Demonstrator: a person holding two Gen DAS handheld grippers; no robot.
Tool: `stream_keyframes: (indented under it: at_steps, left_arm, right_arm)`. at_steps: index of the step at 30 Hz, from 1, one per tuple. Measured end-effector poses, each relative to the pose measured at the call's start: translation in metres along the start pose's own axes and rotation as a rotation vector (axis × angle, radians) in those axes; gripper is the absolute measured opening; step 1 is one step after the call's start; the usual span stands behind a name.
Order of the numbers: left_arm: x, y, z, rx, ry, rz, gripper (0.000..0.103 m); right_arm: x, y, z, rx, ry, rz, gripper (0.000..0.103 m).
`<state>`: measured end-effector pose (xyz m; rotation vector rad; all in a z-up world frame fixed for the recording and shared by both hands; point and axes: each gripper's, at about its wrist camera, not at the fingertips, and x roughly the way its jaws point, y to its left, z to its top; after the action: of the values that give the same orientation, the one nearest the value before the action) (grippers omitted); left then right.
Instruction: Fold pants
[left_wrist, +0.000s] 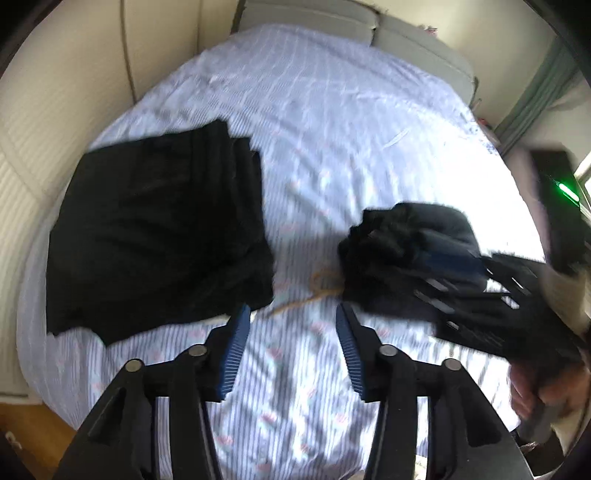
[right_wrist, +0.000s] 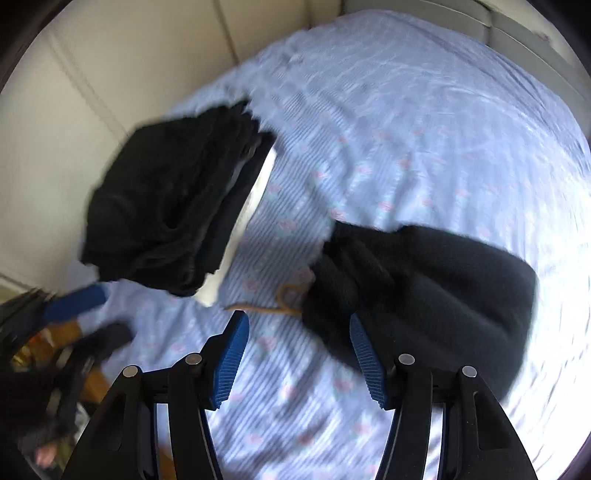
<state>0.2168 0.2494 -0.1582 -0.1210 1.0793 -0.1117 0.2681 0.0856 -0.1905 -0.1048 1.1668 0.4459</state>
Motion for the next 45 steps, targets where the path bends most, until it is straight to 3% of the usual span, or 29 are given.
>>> stream_keyframes:
  at_steps: [2,6,9,15,17,20,24,25,29,32,40,43,45]
  left_arm:
    - [0.001,-0.010,0.008,0.024,-0.013,-0.017,0.054]
    - [0.024,-0.034,0.024,0.034,0.006,-0.083,0.063]
    - [0.047,-0.048,0.039,0.000,0.041,-0.153,0.065]
    - [0.104,-0.070,0.062,-0.076,0.134,-0.209,0.075]
    - [0.120,-0.069,0.065,-0.149,0.164,-0.204,0.075]
    - [0.137,-0.057,0.061,-0.339,0.206,-0.248,0.081]
    - [0.168,-0.046,0.041,-0.544,0.317,-0.278,0.082]
    - [0.172,-0.044,0.038,-0.586,0.326,-0.296,0.081]
    - [0.170,-0.044,0.040,-0.635,0.299,-0.331,0.037]
    - [0.153,-0.057,0.053,-0.586,0.250,-0.370,0.026]
    - [0.089,-0.096,0.096,-0.536,0.099,-0.526,0.021]
    - [0.077,-0.102,0.106,-0.470,0.051,-0.472,0.020]
    - [0.084,-0.099,0.103,-0.460,0.061,-0.438,0.020]
  right_arm:
    - [-0.032,-0.022,-0.022,0.095,-0.053,-0.020,0.075]
    - [-0.062,-0.076,-0.066,0.264,-0.100,-0.137,0.082]
    - [-0.052,-0.119,-0.101,0.380,-0.046,-0.221,0.082]
    - [-0.013,-0.159,-0.136,0.517,0.026,-0.195,0.082]
    - [-0.001,-0.162,-0.139,0.522,0.038,-0.180,0.082]
    - [0.011,-0.162,-0.134,0.508,0.027,-0.166,0.082]
    - [0.018,-0.163,-0.120,0.488,-0.017,-0.136,0.082]
    - [0.023,-0.163,-0.116,0.467,-0.014,-0.137,0.082]
    - [0.044,-0.168,-0.109,0.451,0.028,-0.146,0.082]
    - [0.046,-0.172,-0.107,0.469,0.013,-0.137,0.082]
    - [0.044,-0.179,-0.097,0.511,-0.037,-0.169,0.082]
    - [0.029,-0.189,-0.102,0.565,-0.069,-0.186,0.082]
    - [0.013,-0.192,-0.106,0.576,-0.099,-0.263,0.082]
